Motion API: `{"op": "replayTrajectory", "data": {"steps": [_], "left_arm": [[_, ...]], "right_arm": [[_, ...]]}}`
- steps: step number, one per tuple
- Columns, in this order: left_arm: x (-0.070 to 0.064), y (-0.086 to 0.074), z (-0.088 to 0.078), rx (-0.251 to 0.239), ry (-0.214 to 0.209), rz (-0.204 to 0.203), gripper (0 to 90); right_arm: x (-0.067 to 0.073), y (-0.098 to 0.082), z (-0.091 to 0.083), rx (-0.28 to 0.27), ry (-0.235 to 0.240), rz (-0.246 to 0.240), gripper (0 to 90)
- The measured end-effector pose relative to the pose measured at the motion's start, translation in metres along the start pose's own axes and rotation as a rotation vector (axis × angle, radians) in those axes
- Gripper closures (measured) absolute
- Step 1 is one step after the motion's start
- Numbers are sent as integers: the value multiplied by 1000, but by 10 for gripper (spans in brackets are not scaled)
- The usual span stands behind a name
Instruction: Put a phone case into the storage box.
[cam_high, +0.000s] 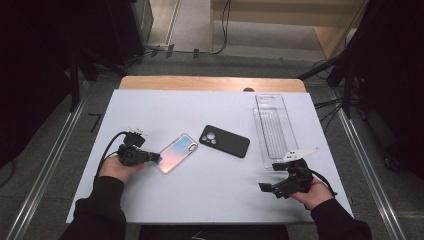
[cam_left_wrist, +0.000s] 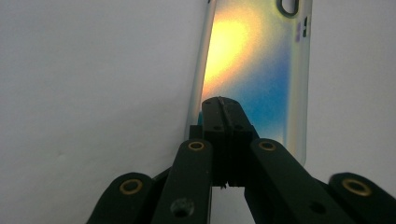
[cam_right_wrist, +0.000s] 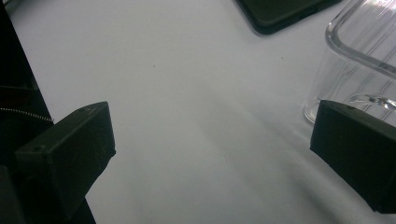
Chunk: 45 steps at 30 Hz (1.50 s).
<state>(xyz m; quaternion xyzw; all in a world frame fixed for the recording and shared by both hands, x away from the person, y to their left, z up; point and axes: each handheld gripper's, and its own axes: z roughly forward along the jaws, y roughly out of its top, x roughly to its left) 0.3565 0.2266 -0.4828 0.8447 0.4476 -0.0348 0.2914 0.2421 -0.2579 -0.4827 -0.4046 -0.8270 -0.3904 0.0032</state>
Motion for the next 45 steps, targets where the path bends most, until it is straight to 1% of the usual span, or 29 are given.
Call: {"op": "replayTrajectory", "data": {"steps": [5,6,7,8,9,11,12,13,14,15,16,17,18,19,20,21,22,23,25,27,28,32,35,36,39,40,42,44,45], "left_arm": [[2,-3,-2,-1,-3,-2,898],[2,-3,-2,-14,-12,0,884],[2,-3,-2,-14,-12,0,814],[2,-3,-3,-26,-27,-7,814],[2,-4,-4,-27,-33,3,757],[0,-4,-6,-46,-39,19,701],[-3,-5,-10,-68,-58,17,668],[-3,-5,-10,-68,-58,17,640],[-6,-4,-14,-87,-86,20,631],[-8,-5,-16,-97,-99,24,619],[-8,-5,-16,-97,-99,24,586],[-13,-6,-19,-114,-128,27,581],[-13,-6,-19,-114,-128,27,562],[-15,-7,-21,-127,-143,30,562],[-19,-9,-24,-151,-167,39,506],[-19,-9,-24,-151,-167,39,495],[-21,-11,-25,-163,-179,48,495],[-23,-13,-27,-179,-191,51,449],[-29,-18,-30,-215,-217,64,419],[-33,-21,-31,-229,-226,82,405],[-33,-21,-31,-229,-226,82,403],[-44,-27,-33,-243,-233,131,374],[-50,-33,-33,-250,-235,153,333],[-53,-37,-32,-262,-242,143,332],[-55,-40,-32,-259,-246,140,326],[-57,-43,-32,-262,-233,148,314],[-58,-44,-31,-260,-227,155,314],[-60,-46,-30,-261,-231,164,310],[-61,-47,-28,-262,-240,158,293]], "right_arm": [[0,0,0,0,1,1,0],[0,0,0,0,1,1,0],[0,0,0,0,1,1,0],[0,0,0,0,1,1,0],[0,0,0,-1,1,2,0],[0,0,0,-2,-1,4,0],[-1,0,0,-4,0,5,0],[-1,0,0,-4,0,5,0],[-1,0,0,-4,0,7,0],[-1,0,0,-3,0,4,0],[-1,0,0,-3,0,4,0],[-1,0,0,-2,-1,4,0],[-1,0,0,-2,-1,4,0],[-1,0,0,-2,-1,3,0],[-1,0,0,-2,-2,4,0],[-1,0,0,-2,-2,4,0],[-1,0,0,-2,-2,4,0],[-1,0,0,-3,-3,5,0],[-1,0,0,-4,-3,4,0],[0,0,0,-6,-4,3,0],[0,0,0,-6,-4,3,0],[0,0,0,-11,-7,4,0],[0,0,0,-19,-7,6,0],[0,0,0,-20,-7,6,0],[0,0,0,-23,-5,5,0],[0,0,0,-23,-5,5,0],[0,0,0,-23,-6,6,0],[0,0,0,-24,-6,8,0],[0,0,0,-24,-6,9,0]]}}
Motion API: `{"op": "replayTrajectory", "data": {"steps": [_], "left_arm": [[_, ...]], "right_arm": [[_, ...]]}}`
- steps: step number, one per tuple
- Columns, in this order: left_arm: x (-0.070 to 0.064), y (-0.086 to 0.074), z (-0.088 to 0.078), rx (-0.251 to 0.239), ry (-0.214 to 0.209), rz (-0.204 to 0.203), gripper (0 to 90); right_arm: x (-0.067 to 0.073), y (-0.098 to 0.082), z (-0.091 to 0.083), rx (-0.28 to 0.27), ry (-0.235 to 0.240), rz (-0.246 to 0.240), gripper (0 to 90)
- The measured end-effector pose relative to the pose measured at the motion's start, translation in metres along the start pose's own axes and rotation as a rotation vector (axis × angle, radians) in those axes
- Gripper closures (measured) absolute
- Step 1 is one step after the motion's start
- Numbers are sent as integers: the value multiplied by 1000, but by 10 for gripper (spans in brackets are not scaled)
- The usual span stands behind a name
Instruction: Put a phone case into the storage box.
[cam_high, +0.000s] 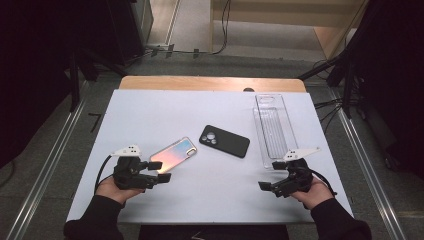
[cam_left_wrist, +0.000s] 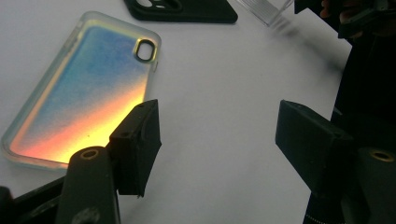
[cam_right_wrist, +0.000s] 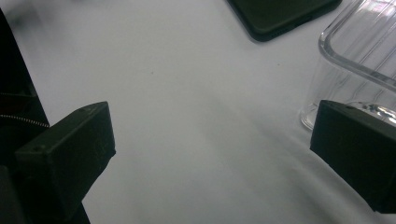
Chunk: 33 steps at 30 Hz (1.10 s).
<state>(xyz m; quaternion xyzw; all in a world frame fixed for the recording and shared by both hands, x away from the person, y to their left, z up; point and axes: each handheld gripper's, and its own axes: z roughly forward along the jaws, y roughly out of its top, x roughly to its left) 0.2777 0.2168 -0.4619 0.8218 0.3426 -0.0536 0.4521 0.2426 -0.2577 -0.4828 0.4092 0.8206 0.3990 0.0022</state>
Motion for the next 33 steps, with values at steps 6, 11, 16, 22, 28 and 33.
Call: {"op": "replayTrajectory", "data": {"steps": [6,11,16,22,28,33], "left_arm": [[-2,-1,4,21,-16,6,288],[-2,1,4,13,-23,-16,287],[-3,11,2,-8,-23,22,247],[5,20,1,-19,-5,31,194],[10,32,1,-23,10,66,137],[21,39,5,-22,27,52,128]], "right_arm": [[0,0,1,8,-2,-4,0],[0,-1,1,10,0,-1,0],[1,-1,2,14,6,-6,0],[1,-1,2,15,4,-4,0],[1,-1,2,16,3,-4,0],[0,-1,2,16,4,-5,0]]}}
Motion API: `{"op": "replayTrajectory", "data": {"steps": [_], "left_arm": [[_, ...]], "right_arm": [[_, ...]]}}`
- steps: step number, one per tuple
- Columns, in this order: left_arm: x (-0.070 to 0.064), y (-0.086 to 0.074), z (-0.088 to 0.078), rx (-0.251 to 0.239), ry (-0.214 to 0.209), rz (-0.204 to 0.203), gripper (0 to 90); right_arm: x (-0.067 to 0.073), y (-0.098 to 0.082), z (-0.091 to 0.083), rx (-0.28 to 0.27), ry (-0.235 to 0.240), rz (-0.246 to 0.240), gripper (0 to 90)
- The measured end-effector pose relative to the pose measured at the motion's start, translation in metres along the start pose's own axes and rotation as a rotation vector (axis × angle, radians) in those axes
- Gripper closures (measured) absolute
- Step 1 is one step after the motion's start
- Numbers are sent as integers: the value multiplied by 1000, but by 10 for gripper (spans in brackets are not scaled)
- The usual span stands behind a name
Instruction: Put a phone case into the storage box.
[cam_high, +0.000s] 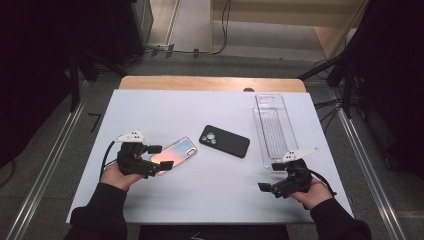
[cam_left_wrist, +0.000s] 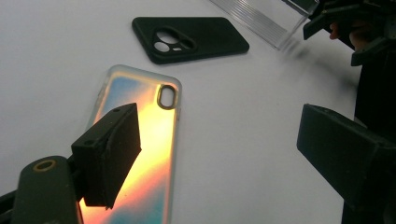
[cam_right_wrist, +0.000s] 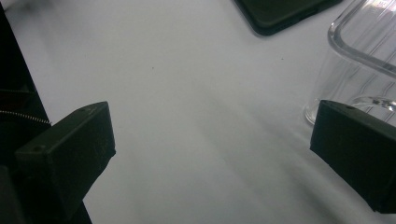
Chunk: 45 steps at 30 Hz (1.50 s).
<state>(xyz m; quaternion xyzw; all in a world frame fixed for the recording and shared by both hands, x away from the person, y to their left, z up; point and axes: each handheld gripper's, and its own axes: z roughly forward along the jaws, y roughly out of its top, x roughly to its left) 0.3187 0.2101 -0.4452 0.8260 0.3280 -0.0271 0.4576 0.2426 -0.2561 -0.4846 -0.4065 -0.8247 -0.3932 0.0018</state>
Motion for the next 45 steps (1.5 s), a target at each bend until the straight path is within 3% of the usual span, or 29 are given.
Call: {"op": "replayTrajectory", "data": {"steps": [1,3,6,8,19,23,28,36,45], "left_arm": [[0,0,0,0,0,0,52],[5,5,2,-10,22,7,0],[11,11,3,-37,5,13,0],[16,14,5,-44,17,10,0],[36,29,20,-20,53,70,0],[41,30,28,-17,52,64,0],[41,27,34,15,50,86,0],[42,22,46,79,41,71,0],[40,15,60,142,59,100,0]], "right_arm": [[0,0,0,0,0,0,0],[0,0,0,0,0,0,0],[0,0,0,-1,0,0,0],[0,0,0,-1,-1,1,0],[0,0,0,0,1,-1,0],[0,0,0,1,0,2,0],[0,0,0,-1,1,-1,0],[0,0,0,1,0,-4,0],[1,0,0,2,1,-2,0]]}}
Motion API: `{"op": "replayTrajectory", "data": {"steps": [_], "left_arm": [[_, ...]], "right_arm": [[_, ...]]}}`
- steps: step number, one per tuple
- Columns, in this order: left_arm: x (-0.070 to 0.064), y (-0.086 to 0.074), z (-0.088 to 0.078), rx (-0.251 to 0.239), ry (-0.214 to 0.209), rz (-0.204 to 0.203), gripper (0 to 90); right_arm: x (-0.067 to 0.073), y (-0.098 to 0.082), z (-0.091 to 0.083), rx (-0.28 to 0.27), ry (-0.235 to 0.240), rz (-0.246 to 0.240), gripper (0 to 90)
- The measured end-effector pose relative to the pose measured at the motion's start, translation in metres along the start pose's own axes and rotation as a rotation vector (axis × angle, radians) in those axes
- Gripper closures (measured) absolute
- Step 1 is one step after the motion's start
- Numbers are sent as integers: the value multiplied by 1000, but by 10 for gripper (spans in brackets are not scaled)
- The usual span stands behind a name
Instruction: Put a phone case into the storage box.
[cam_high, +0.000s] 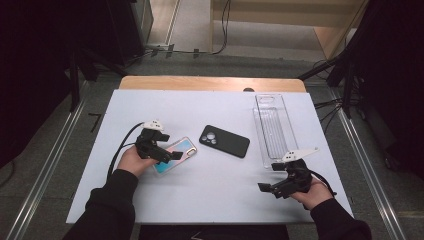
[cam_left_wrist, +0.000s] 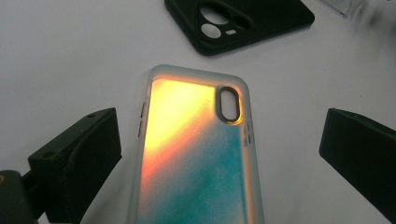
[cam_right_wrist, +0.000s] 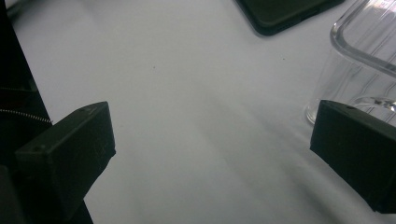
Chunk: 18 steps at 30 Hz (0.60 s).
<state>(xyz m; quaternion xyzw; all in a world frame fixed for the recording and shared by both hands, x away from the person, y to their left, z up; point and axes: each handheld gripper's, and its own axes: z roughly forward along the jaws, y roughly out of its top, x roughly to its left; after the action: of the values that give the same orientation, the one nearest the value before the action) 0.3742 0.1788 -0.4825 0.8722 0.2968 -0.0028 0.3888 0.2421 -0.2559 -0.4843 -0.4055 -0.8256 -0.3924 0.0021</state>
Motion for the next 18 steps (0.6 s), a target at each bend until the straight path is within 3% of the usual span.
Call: {"op": "replayTrajectory", "data": {"steps": [5,11,13,18], "left_arm": [[2,-4,5,20,24,-1,0],[3,-10,10,29,13,-19,0],[3,-12,11,54,29,-10,0],[1,-15,13,35,48,8,0]], "right_arm": [[0,0,0,0,-1,-2,0],[0,0,0,0,-2,-1,0],[0,0,0,1,-2,-2,0],[0,0,0,3,-2,-2,0]]}}
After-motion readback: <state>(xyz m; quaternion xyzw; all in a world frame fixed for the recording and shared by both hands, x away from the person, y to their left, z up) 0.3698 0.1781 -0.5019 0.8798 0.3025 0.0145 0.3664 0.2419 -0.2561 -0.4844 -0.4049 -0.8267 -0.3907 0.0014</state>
